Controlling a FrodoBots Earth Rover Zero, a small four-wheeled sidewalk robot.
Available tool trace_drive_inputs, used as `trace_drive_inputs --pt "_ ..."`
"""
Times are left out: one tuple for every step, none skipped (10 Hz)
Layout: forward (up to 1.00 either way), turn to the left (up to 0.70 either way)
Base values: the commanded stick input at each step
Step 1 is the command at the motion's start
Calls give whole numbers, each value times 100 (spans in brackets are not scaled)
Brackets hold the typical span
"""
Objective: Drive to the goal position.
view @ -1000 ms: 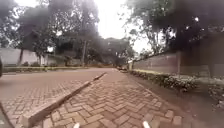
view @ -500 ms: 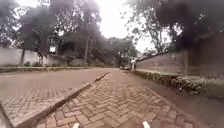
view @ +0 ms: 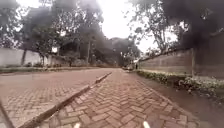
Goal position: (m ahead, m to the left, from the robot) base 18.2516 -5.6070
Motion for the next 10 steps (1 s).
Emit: trace_drive_inputs --pt "70 10" --pt "70 10" --pt "70 10" --pt "70 0" --pt "70 -12" --pt "70 -35" --pt "70 -35" --pt "70 -35" --pt "70 -35" --pt "70 -35"
